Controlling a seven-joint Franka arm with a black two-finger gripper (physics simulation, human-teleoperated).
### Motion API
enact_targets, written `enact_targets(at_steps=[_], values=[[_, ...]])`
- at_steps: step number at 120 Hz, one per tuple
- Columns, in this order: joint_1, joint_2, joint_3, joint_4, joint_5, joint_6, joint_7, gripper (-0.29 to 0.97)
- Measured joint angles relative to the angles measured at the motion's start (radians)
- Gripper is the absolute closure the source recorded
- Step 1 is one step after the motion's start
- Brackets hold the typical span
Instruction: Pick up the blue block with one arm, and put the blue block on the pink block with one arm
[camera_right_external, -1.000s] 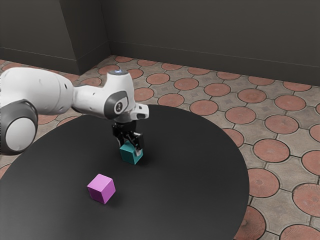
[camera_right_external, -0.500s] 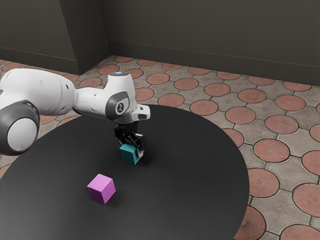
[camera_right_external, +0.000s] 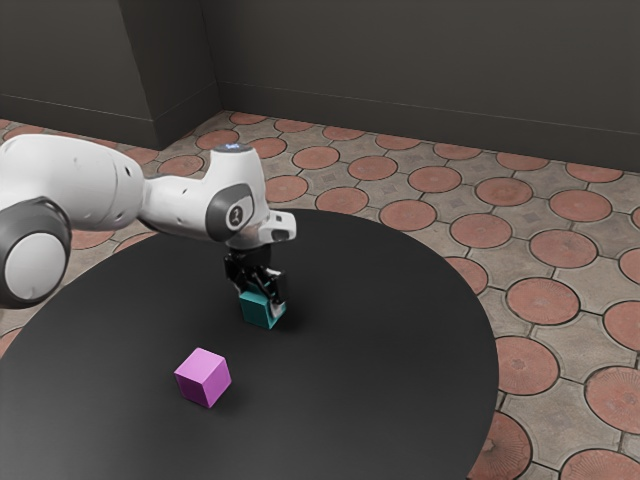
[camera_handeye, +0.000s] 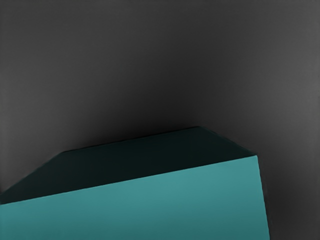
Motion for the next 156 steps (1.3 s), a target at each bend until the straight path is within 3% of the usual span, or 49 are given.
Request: enact_targets(at_steps=[95,112,141,156], values=[[0.009,-0.027,-0.002,-0.007,0.004,0.001,-0.005,0.3],[0.013,-0.093,-0.002,-0.054,0.005,-0.003,-0.007,0.31],[0.027,-0.354,-0.002,-0.279,0.006,-0.013,-0.012,0.33],[0.036,-0.418,-0.002,-0.352,0.007,-0.024,-0.014,0.33]])
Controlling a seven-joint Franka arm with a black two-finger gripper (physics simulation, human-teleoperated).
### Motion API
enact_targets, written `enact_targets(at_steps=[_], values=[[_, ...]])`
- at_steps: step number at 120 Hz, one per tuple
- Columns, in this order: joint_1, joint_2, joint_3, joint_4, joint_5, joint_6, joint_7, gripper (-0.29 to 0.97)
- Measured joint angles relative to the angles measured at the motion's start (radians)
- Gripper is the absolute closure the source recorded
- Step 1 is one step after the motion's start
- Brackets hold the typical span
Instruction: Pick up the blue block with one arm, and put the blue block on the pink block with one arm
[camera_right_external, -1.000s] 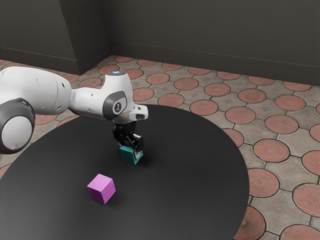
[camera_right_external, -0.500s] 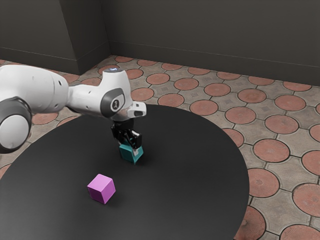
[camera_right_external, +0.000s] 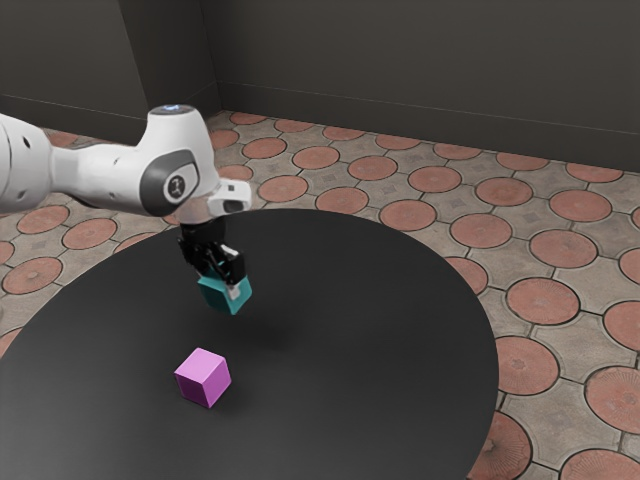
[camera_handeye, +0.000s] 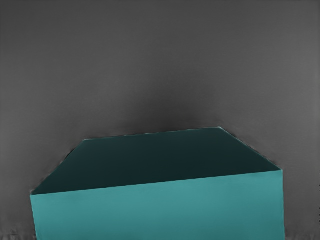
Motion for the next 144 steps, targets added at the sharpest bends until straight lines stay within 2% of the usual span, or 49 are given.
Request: enact_targets(at_steps=[41,113,144], values=[[0.009,-0.121,-0.008,-0.15,0.001,-0.009,-0.004,0.33],[0.034,-0.202,-0.031,-0.268,0.001,-0.006,-0.007,0.33],[0.016,-0.242,-0.056,-0.322,-0.001,-0.008,-0.01,0.33]])
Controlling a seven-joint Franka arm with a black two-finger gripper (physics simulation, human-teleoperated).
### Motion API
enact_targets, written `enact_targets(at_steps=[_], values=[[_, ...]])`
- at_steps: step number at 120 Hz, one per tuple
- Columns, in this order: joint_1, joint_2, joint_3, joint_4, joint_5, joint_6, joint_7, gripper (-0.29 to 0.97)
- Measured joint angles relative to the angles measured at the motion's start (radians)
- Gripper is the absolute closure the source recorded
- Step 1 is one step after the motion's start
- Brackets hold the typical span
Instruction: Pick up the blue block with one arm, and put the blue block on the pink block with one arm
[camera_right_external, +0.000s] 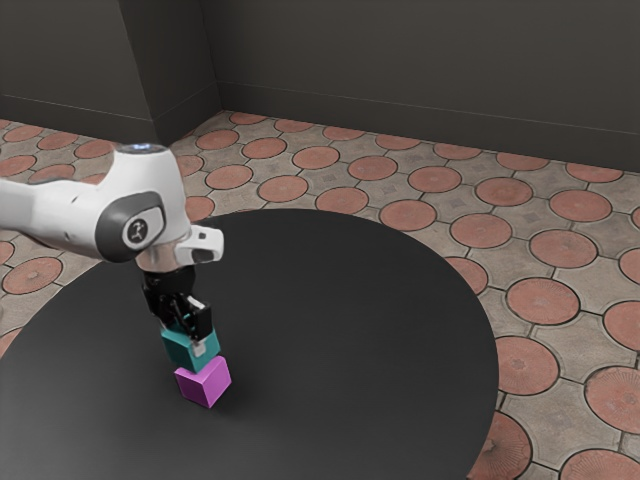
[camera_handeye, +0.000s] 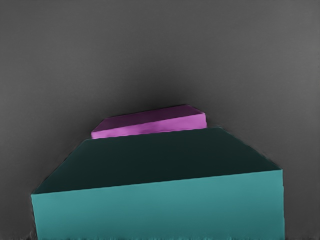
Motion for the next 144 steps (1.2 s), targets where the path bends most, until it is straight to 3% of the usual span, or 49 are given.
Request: enact_targets(at_steps=[36,57,82,144], values=[[0.012,-0.004,-0.003,-0.003,0.0,-0.001,-0.002,0.33],[0.013,-0.016,-0.018,-0.003,-0.006,-0.003,0.004,0.15],[0.03,-0.029,-0.022,0.006,-0.009,-0.01,0.009,0.06],[0.034,-0.085,-0.024,0.063,-0.005,-0.1,0.017,0.01]])
